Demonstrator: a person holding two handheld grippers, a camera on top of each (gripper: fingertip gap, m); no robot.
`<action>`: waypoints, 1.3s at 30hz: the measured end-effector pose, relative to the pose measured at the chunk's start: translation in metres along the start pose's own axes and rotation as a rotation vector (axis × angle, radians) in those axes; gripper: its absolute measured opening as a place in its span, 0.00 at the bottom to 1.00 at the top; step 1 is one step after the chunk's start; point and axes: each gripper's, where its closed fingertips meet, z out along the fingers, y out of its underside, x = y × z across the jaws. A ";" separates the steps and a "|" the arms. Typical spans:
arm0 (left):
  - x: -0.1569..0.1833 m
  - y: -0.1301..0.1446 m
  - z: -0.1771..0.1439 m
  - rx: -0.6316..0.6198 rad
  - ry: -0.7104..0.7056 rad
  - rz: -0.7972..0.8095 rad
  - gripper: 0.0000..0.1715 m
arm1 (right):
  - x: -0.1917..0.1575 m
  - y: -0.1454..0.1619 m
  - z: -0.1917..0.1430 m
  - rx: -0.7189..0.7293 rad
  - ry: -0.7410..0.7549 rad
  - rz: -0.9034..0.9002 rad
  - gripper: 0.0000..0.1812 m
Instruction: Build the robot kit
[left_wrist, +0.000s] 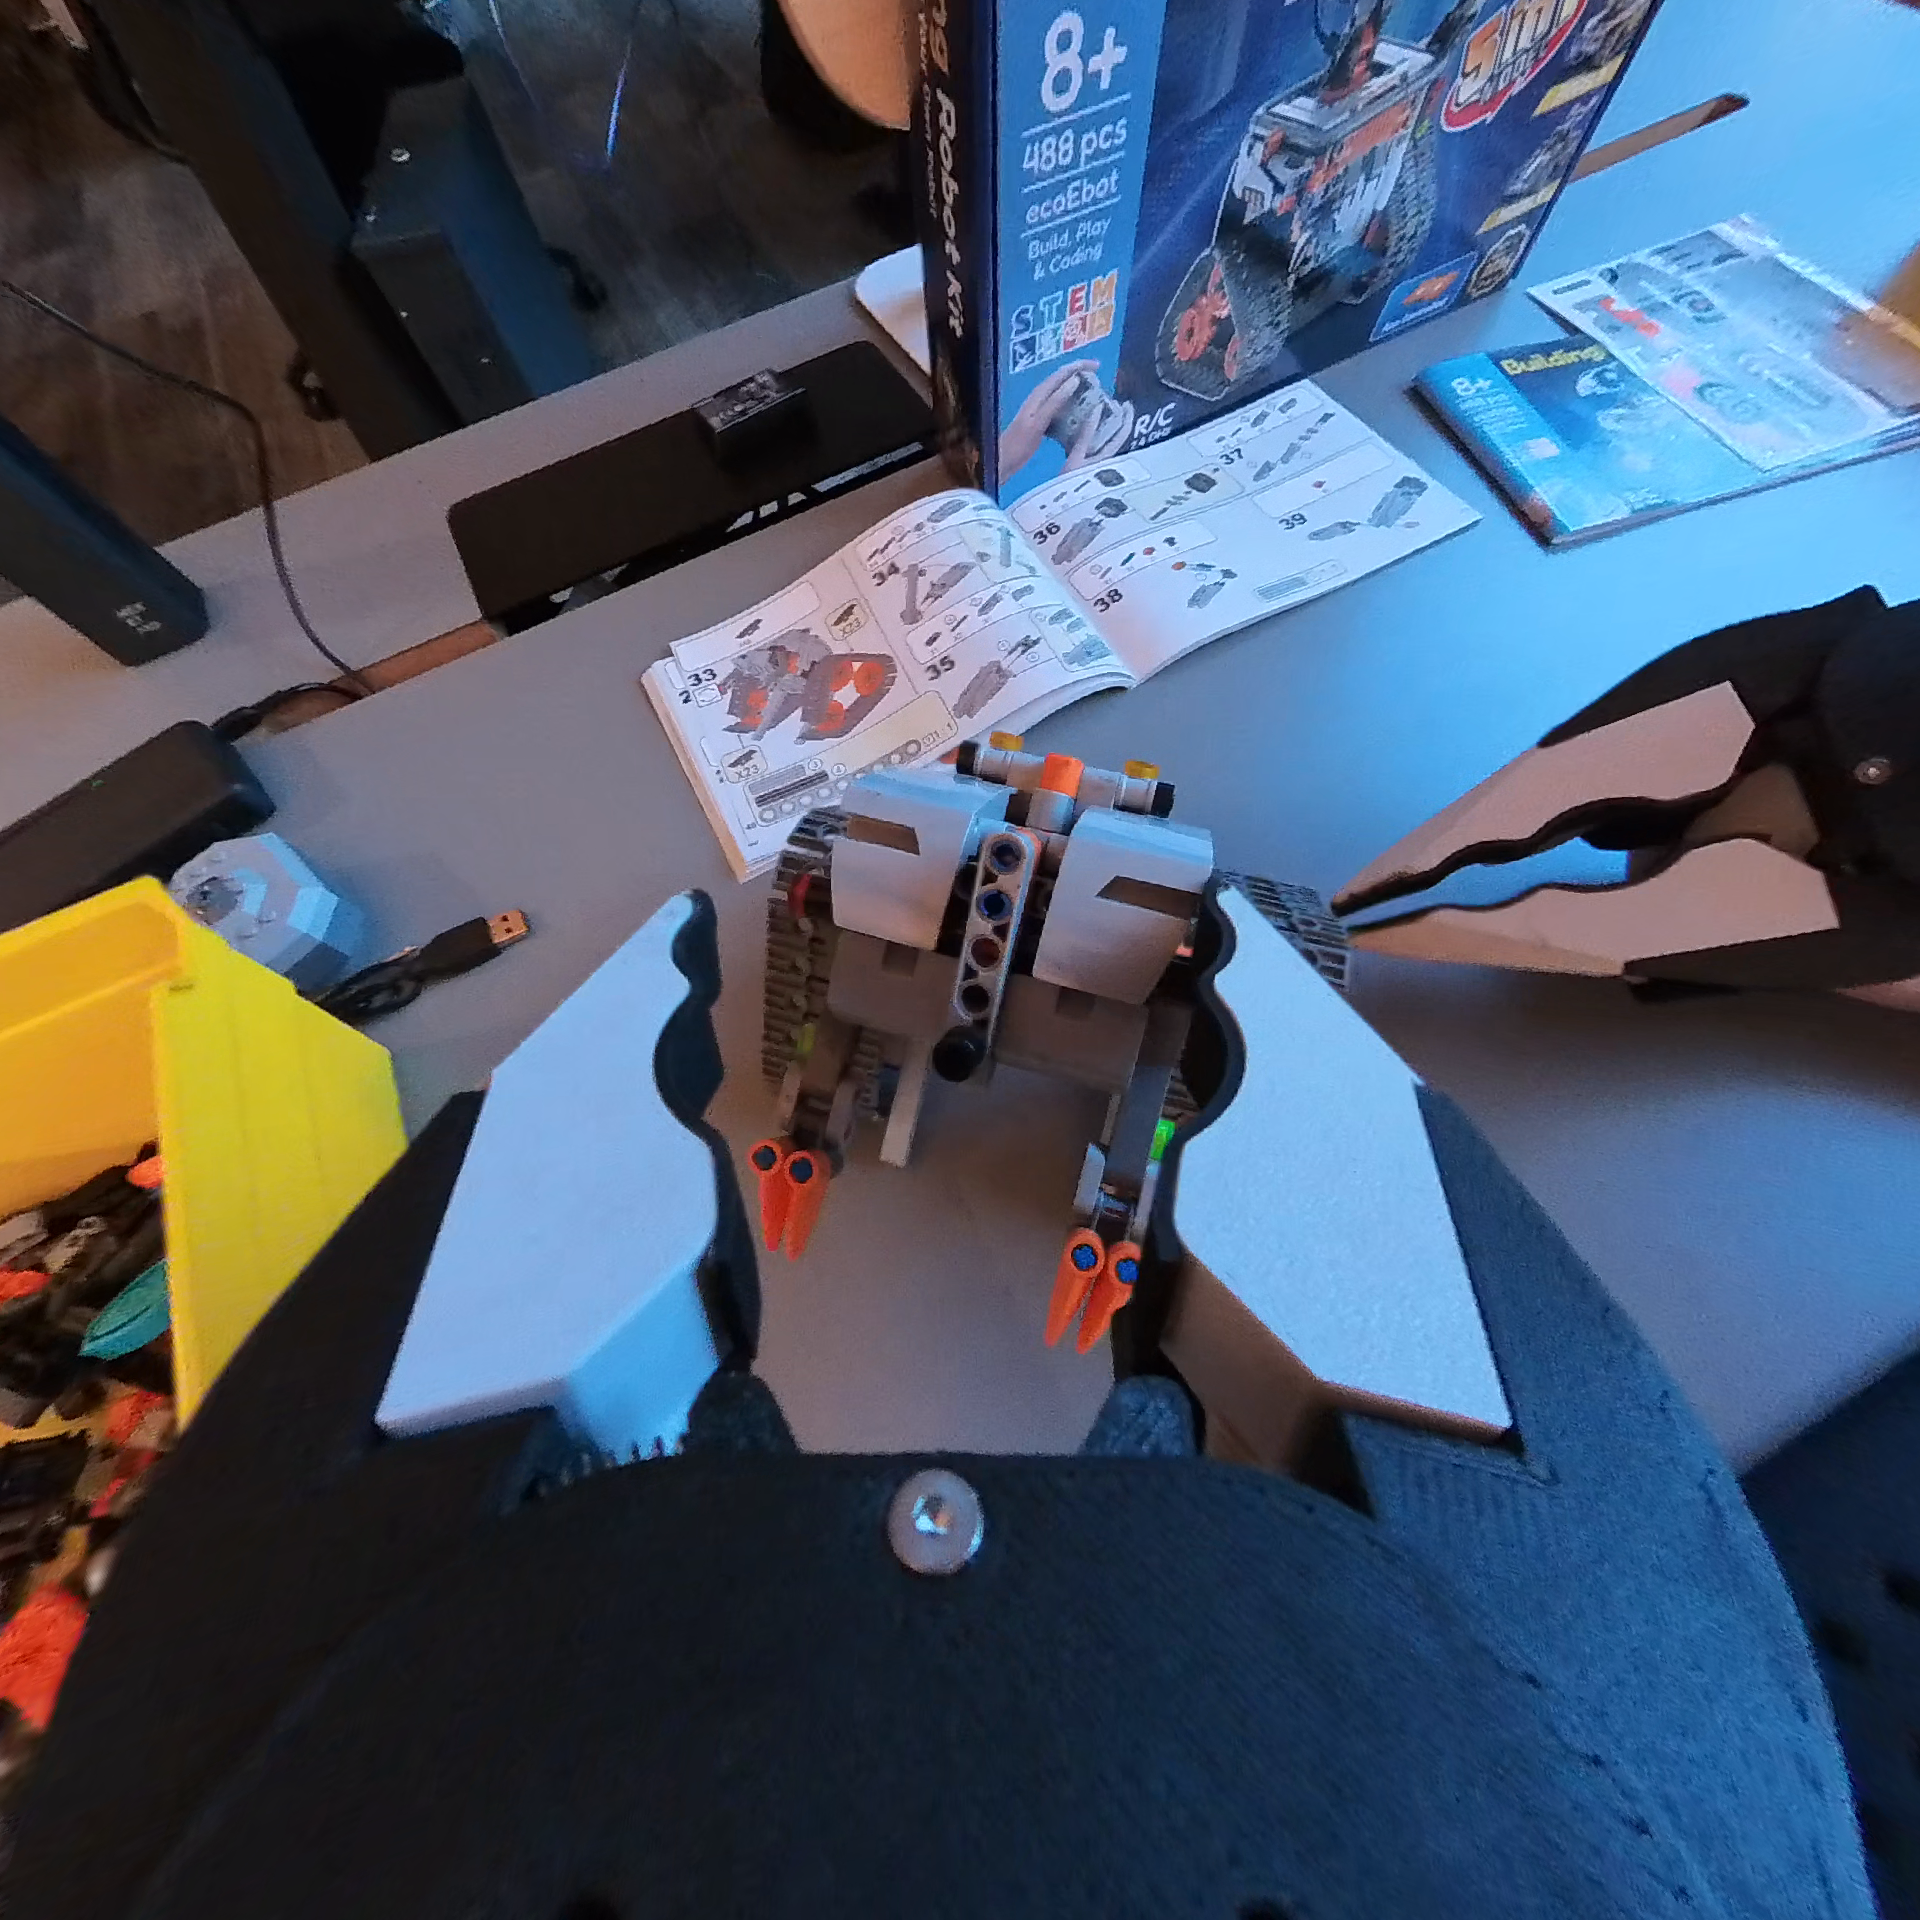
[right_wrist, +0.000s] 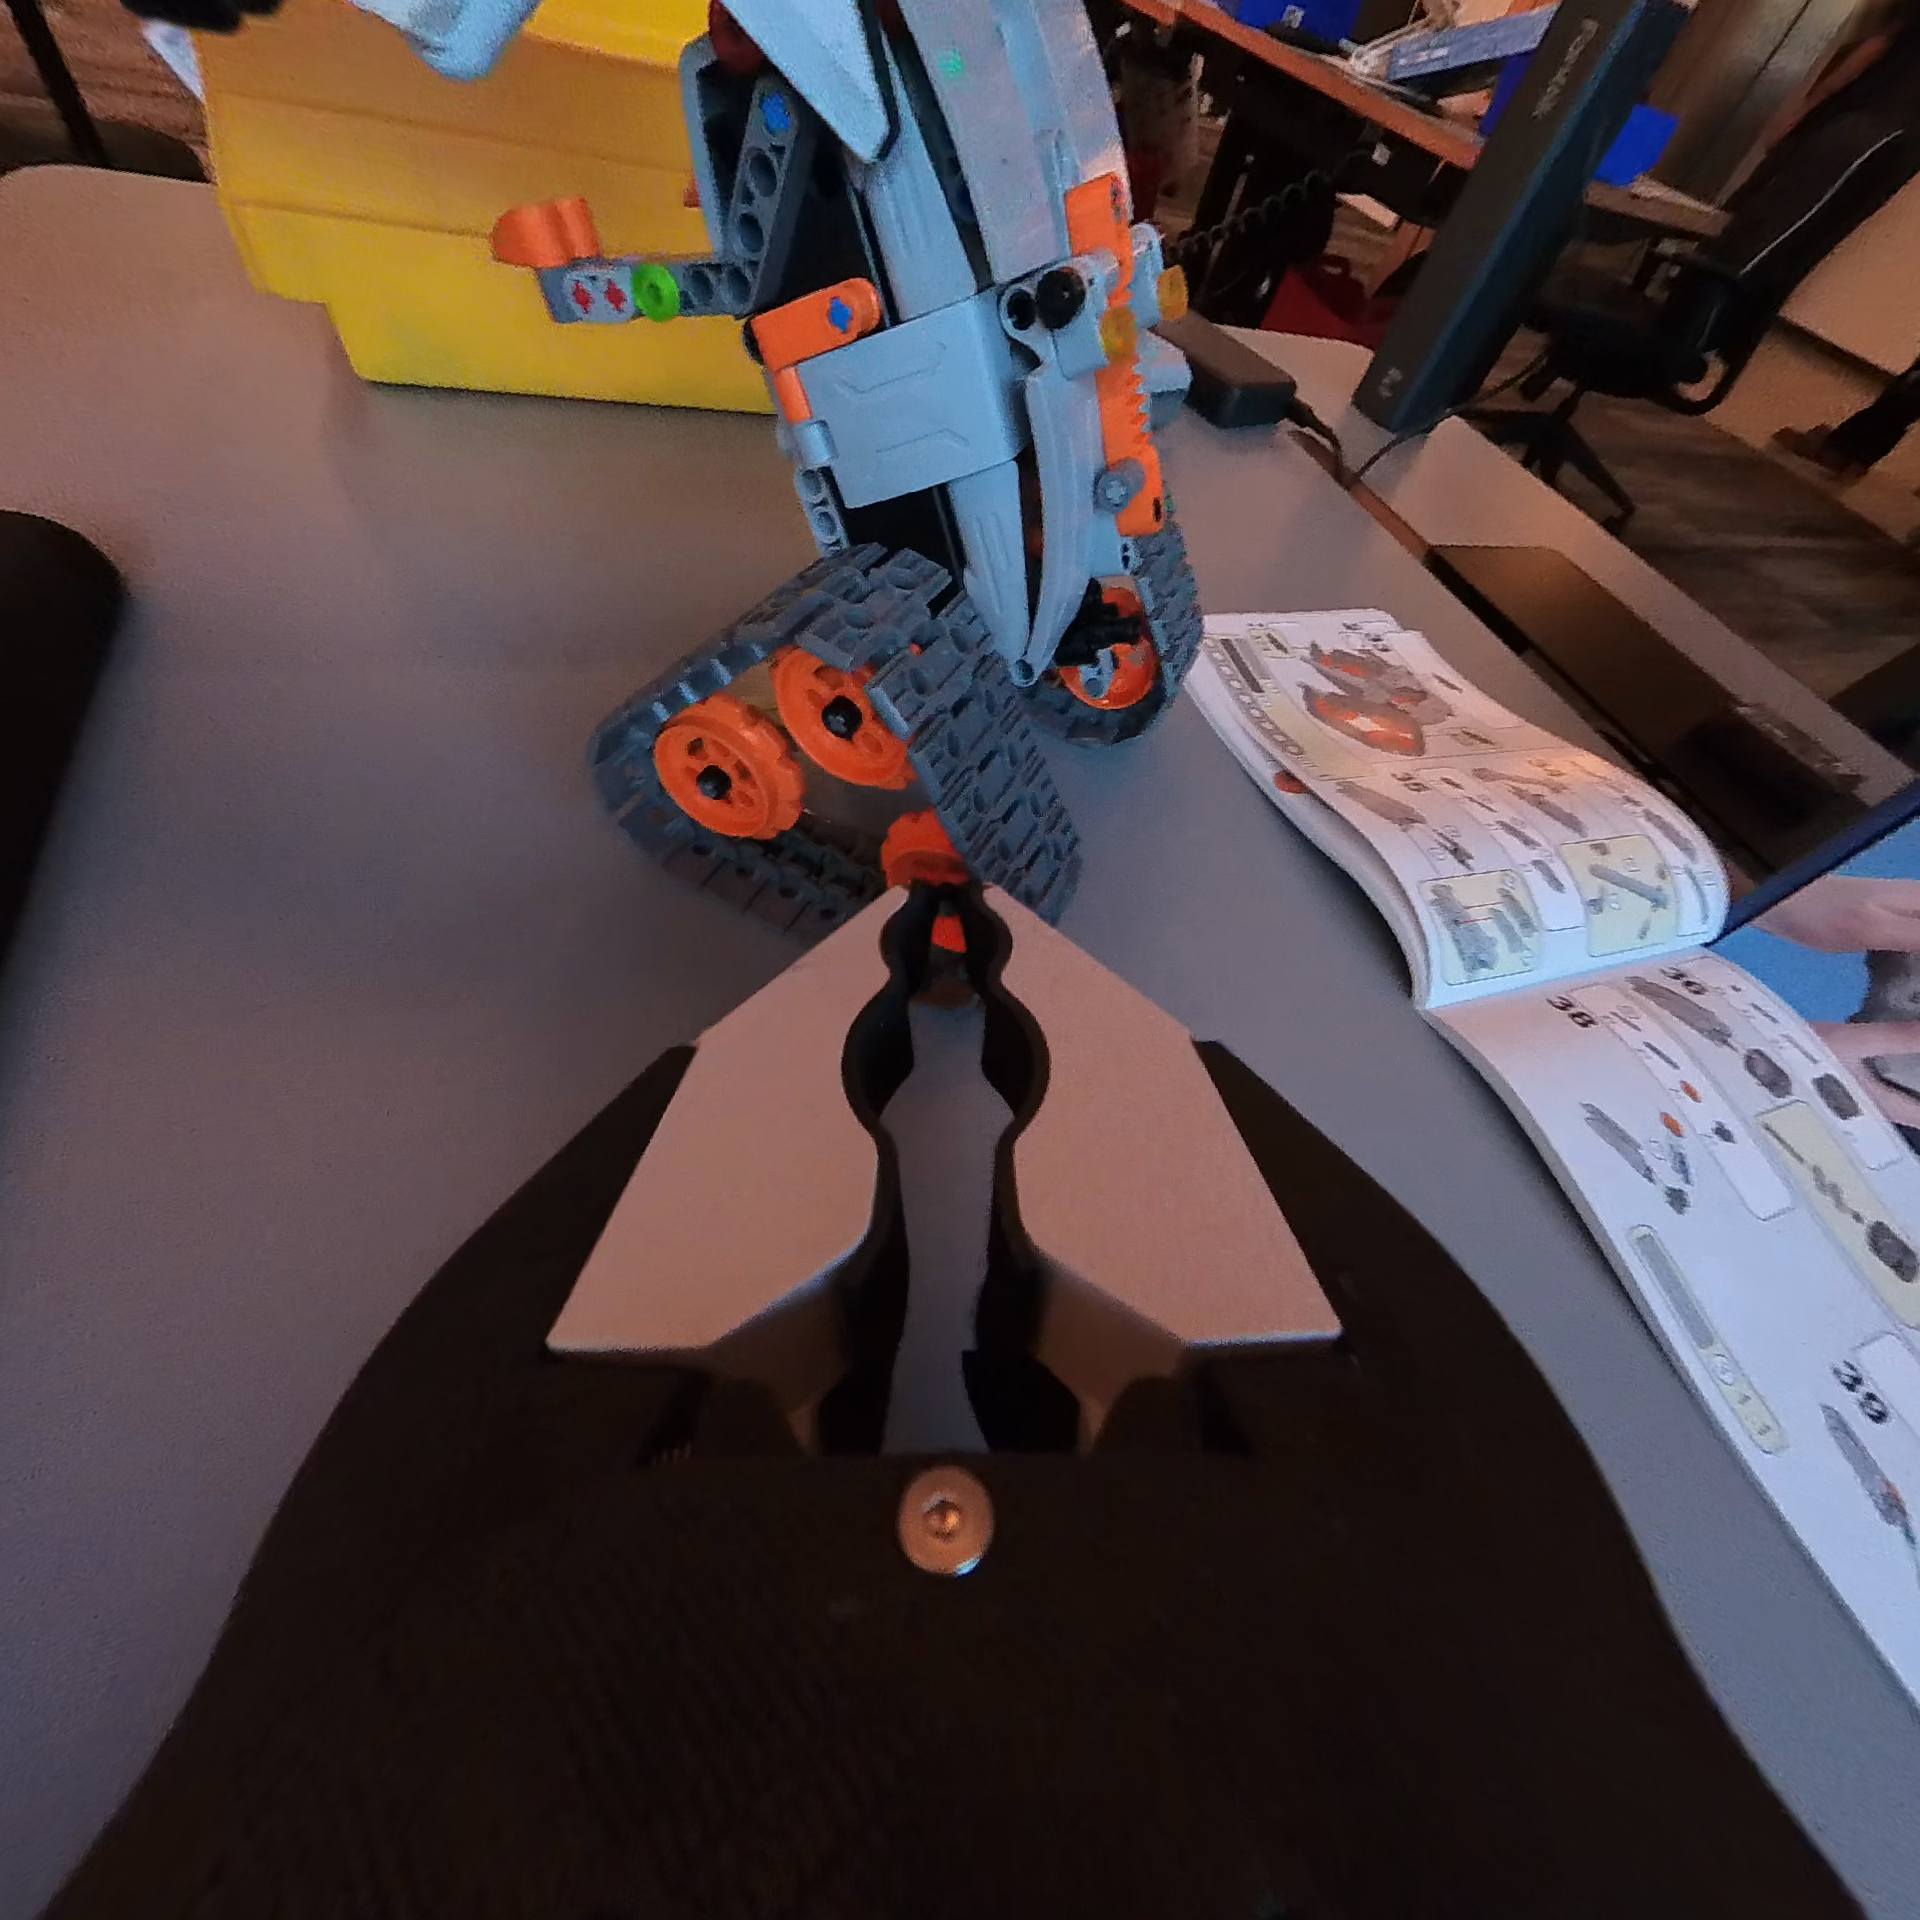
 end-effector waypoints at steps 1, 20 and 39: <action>0.000 0.001 0.000 0.005 0.014 -0.013 0.53 | -0.003 0.000 -0.004 0.007 -0.016 0.006 0.05; -0.136 0.029 -0.145 0.046 -0.277 -0.065 0.44 | 0.048 0.022 -0.042 -0.001 0.160 0.076 0.21; -0.278 0.131 -0.109 -0.455 -0.441 -0.190 0.17 | 0.049 0.036 -0.038 -0.061 0.029 0.209 0.14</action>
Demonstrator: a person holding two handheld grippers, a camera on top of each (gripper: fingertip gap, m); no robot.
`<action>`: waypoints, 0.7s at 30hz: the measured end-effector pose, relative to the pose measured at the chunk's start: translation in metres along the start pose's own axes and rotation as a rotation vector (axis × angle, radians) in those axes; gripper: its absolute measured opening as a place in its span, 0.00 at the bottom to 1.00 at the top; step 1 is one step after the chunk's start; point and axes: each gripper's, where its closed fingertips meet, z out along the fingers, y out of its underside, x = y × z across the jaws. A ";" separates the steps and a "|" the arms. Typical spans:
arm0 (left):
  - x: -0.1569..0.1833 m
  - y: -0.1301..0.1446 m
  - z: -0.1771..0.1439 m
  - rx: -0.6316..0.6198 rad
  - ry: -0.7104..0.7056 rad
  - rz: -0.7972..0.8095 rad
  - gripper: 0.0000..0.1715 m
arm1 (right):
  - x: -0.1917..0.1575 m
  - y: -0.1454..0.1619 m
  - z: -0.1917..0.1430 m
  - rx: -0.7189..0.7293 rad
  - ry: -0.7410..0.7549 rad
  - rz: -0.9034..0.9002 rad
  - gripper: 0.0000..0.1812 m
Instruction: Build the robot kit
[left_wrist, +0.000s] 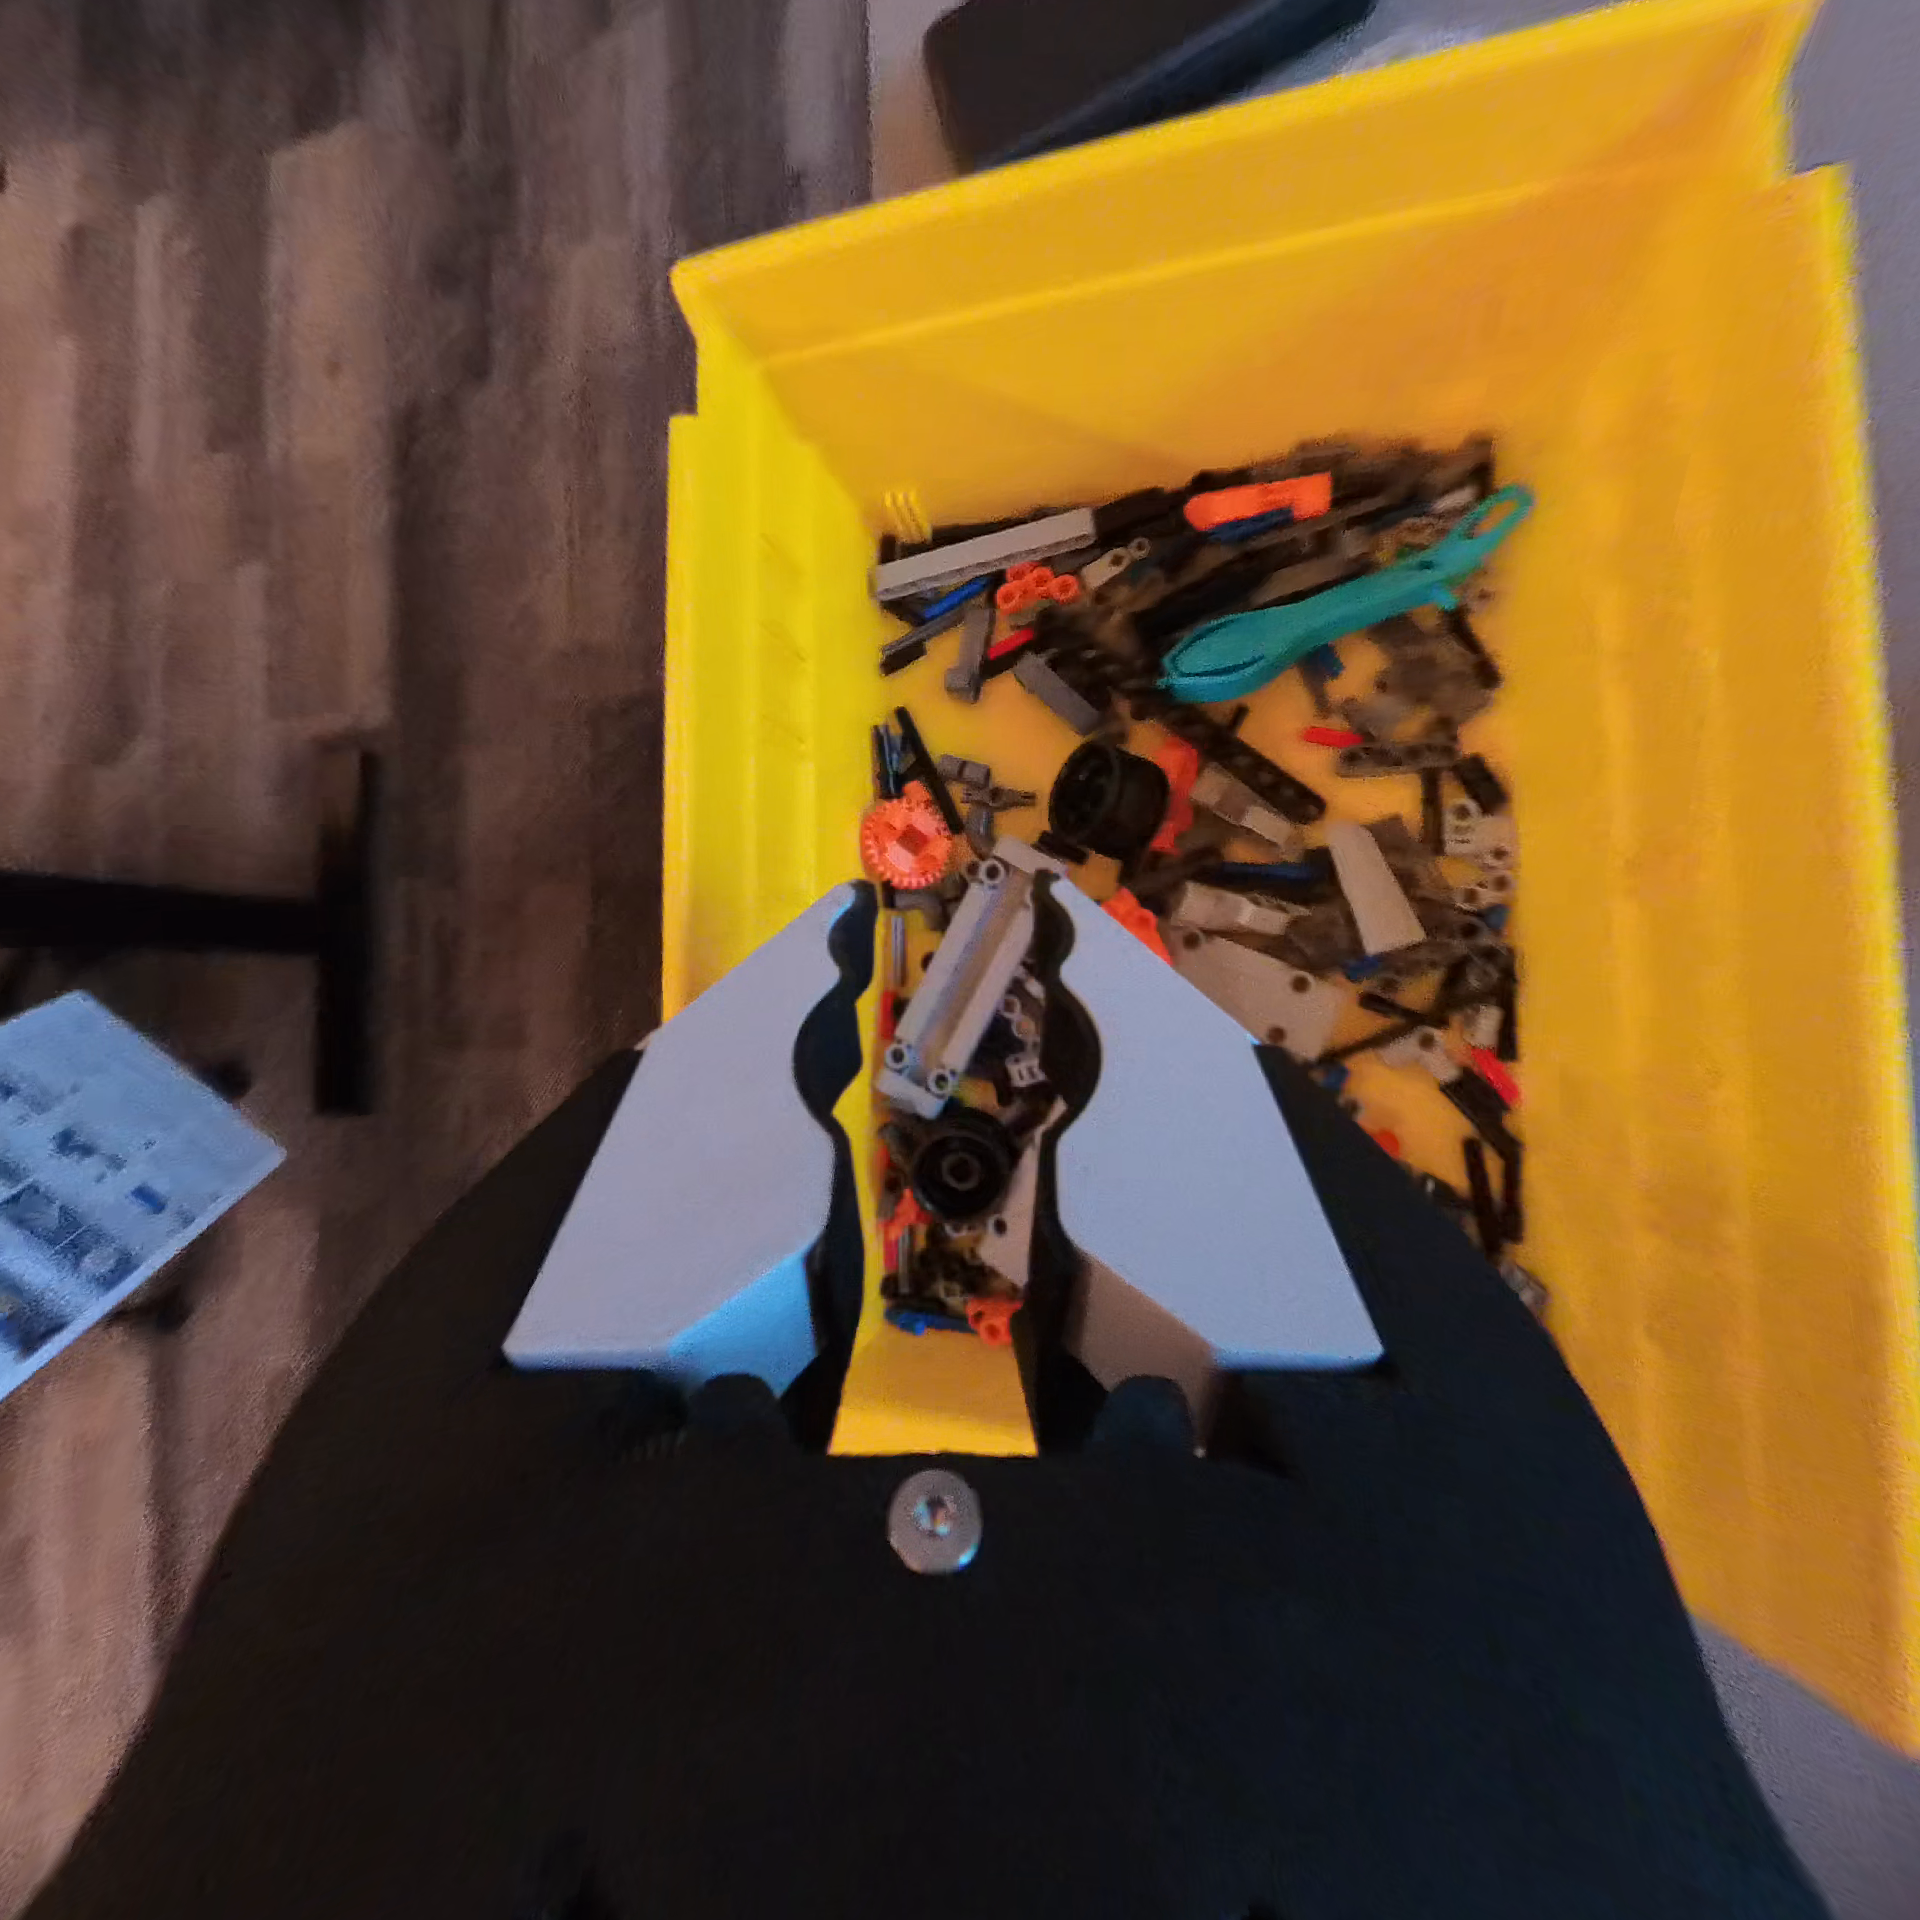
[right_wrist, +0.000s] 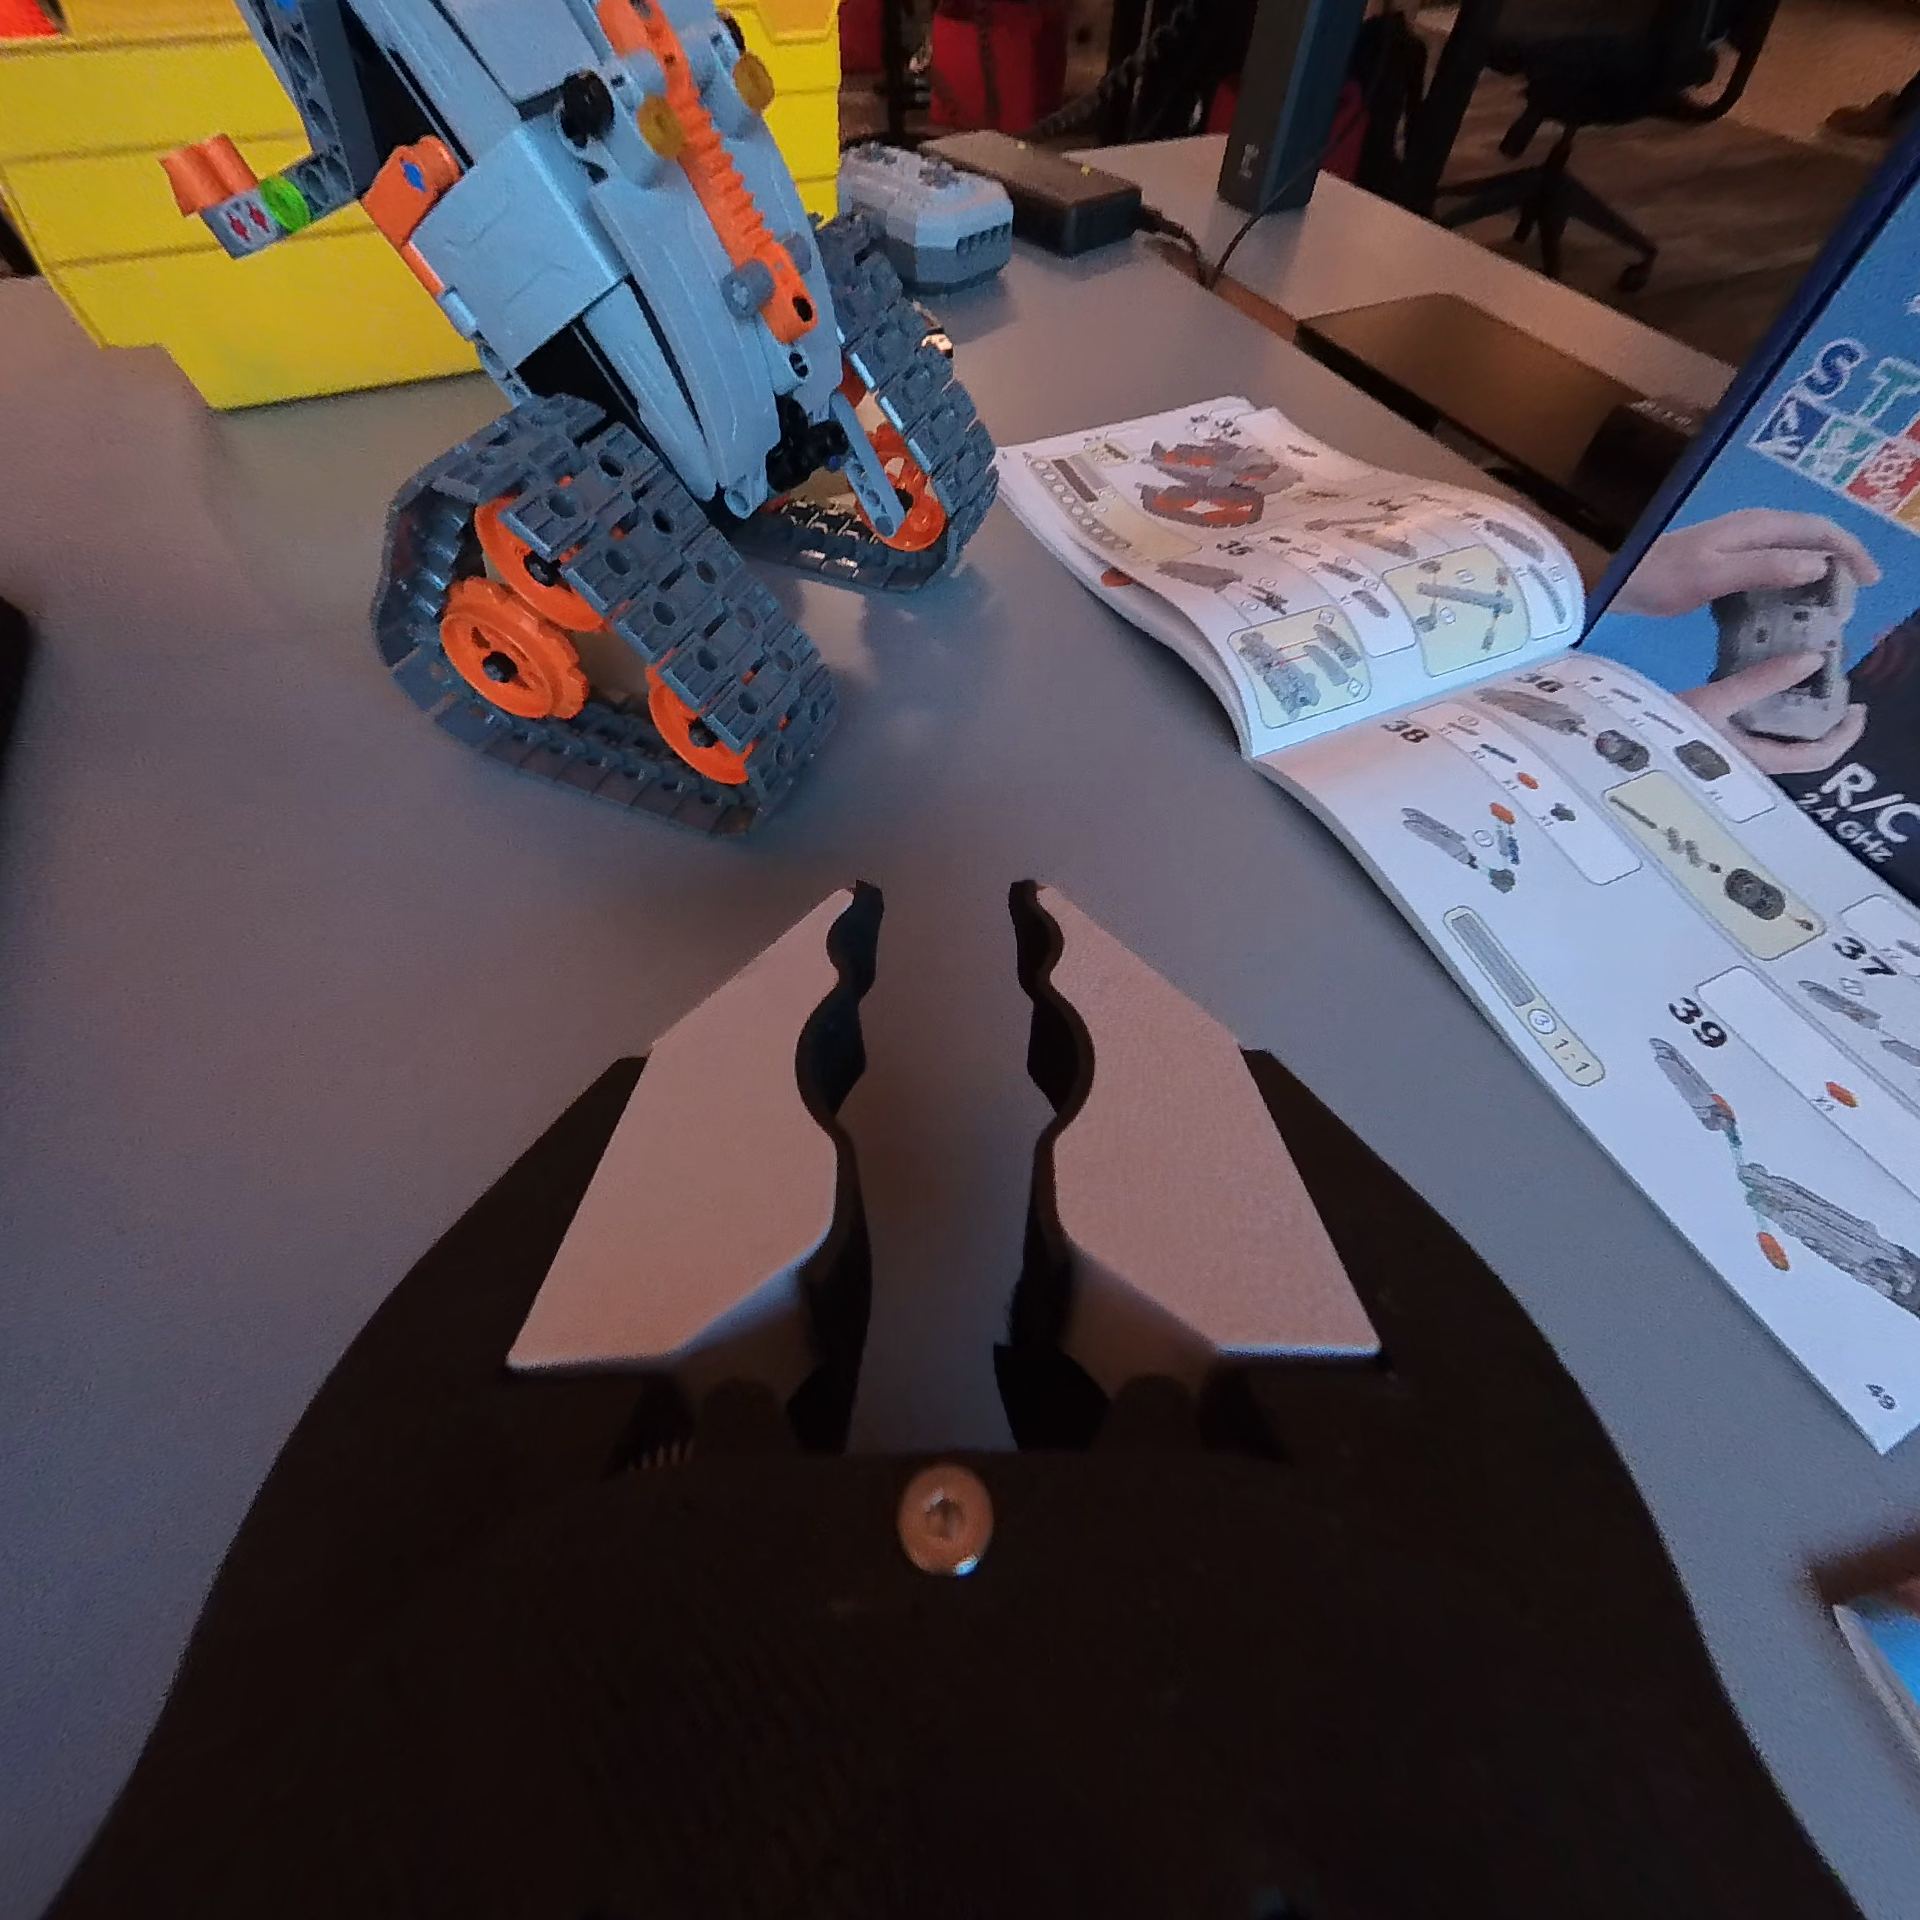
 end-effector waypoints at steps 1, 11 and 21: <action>0.001 -0.001 0.010 -0.043 -0.012 -0.002 0.13 | 0.000 0.002 0.001 -0.014 0.001 0.001 0.14; -0.001 0.011 0.080 -0.464 -0.004 -0.102 0.17 | -0.010 0.010 0.008 -0.087 -0.014 -0.095 0.14; 0.016 0.024 0.067 -0.580 0.075 -0.183 0.17 | -0.013 0.018 0.014 -0.151 -0.019 -0.133 0.14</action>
